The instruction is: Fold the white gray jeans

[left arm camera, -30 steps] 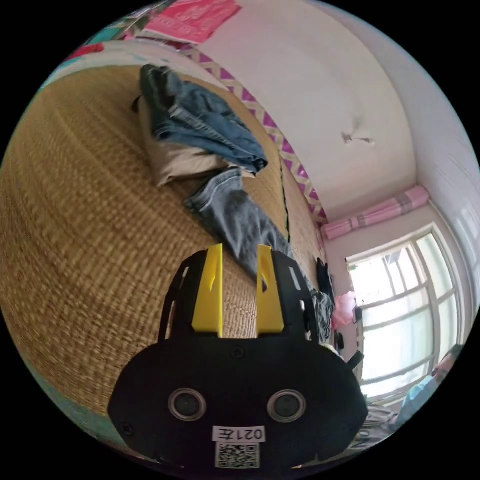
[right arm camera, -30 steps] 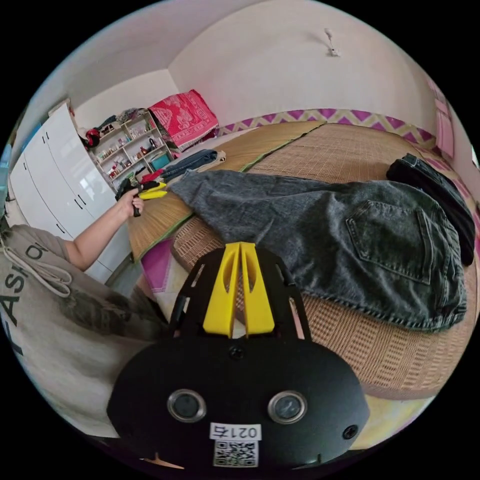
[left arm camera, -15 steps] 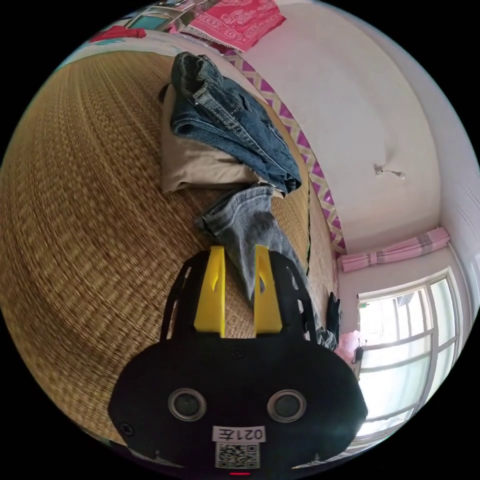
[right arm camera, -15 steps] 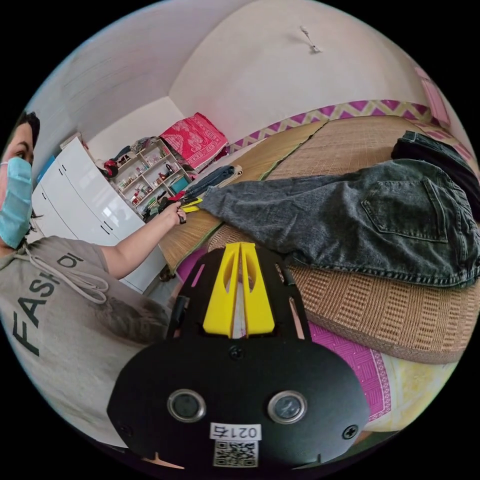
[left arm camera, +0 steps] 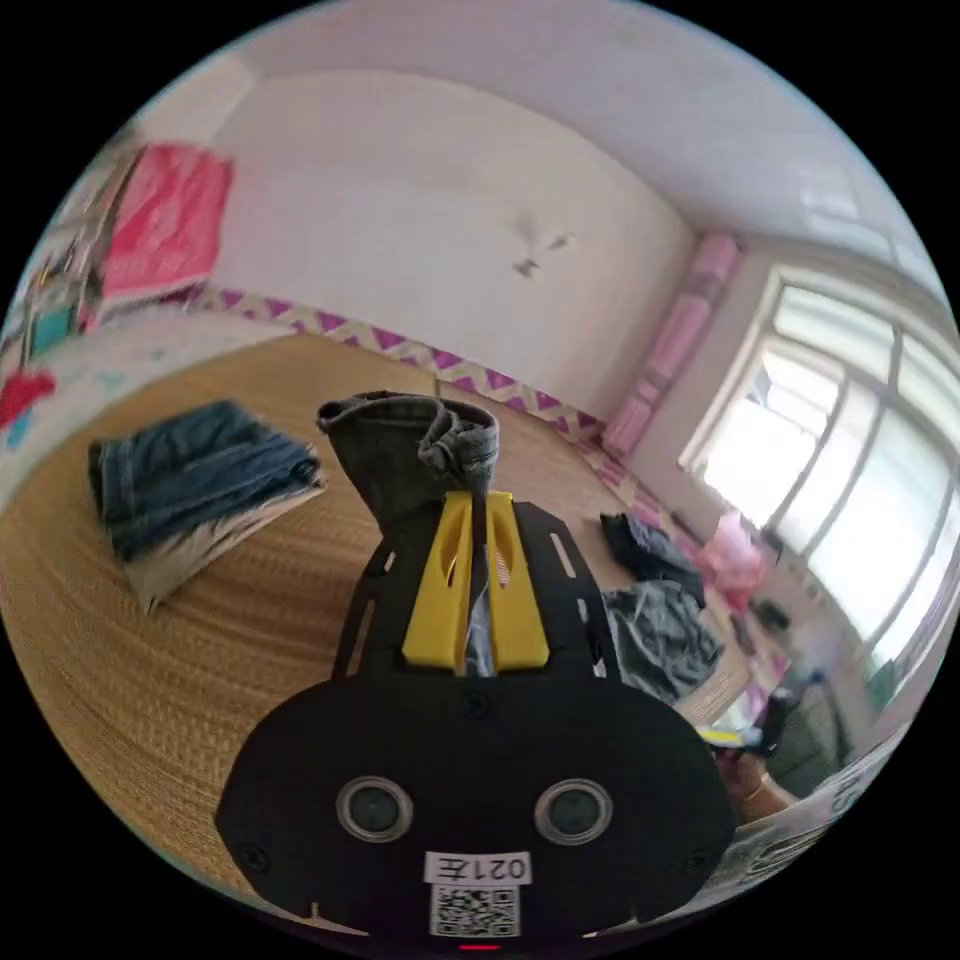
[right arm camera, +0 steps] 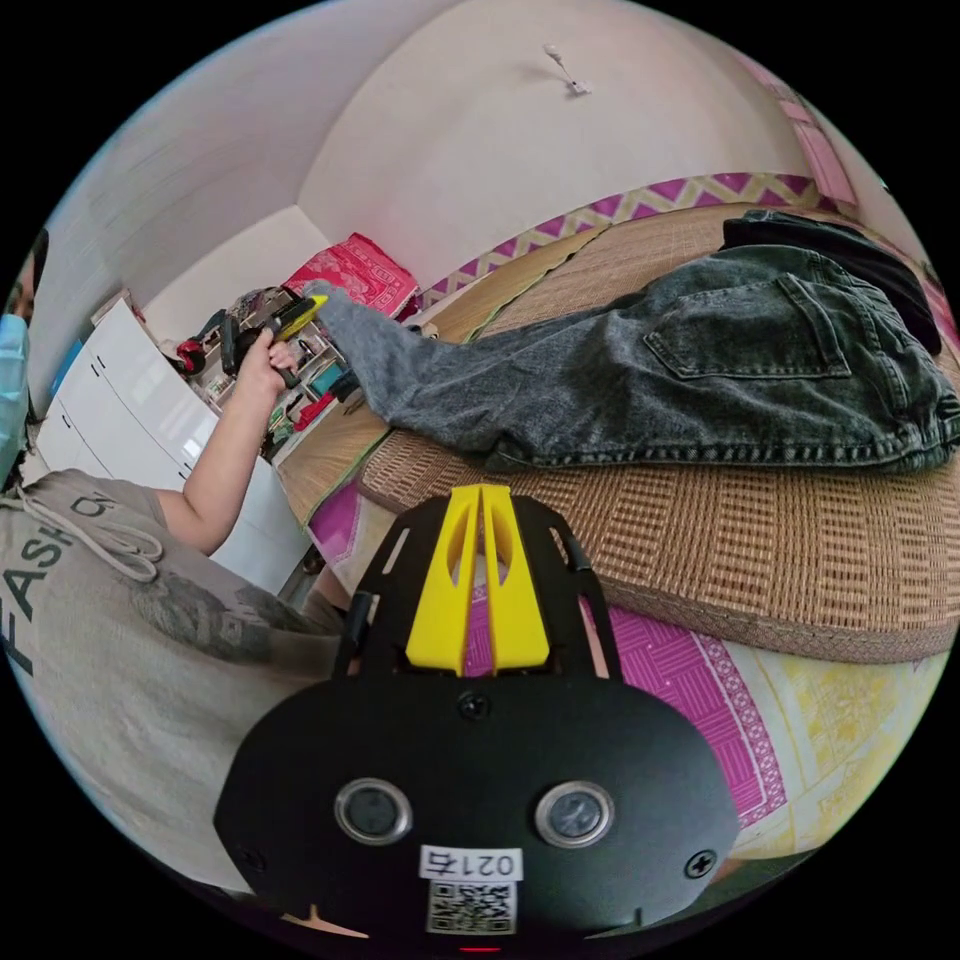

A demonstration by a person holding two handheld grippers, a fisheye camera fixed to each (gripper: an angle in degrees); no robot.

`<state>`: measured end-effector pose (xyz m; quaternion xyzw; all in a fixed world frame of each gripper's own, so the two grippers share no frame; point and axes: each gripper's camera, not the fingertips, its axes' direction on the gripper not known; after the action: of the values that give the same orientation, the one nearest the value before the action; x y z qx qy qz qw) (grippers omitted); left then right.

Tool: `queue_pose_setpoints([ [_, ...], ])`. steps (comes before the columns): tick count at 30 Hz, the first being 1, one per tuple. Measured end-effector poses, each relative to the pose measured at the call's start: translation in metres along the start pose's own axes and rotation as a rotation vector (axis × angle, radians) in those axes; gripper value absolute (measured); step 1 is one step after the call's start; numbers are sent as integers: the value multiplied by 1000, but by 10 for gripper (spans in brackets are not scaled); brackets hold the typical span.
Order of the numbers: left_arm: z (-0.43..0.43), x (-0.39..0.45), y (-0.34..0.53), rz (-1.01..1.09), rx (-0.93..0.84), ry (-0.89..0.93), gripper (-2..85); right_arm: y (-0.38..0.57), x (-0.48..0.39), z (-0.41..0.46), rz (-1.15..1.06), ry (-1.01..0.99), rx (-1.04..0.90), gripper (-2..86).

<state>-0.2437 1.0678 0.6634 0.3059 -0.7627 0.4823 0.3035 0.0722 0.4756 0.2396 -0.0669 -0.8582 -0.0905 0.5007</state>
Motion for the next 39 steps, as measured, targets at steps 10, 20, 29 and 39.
queue_pose_setpoints([
  [10, 368, 444, 169, 362, -539, 12, -9, 20, 19, -21, 12, -68, 58, -6],
  [20, 427, 592, 181, 465, -532, -9, 25, 30, 22, -33, 7, -94, 94, -6],
  [29, 386, 510, 123, 254, -379, 288, 67, 32, 30, -51, 67, -134, 168, 0],
  [39, 388, 217, 148, -181, -400, 259, 62, 40, 123, -194, 686, 414, 494, 123],
])
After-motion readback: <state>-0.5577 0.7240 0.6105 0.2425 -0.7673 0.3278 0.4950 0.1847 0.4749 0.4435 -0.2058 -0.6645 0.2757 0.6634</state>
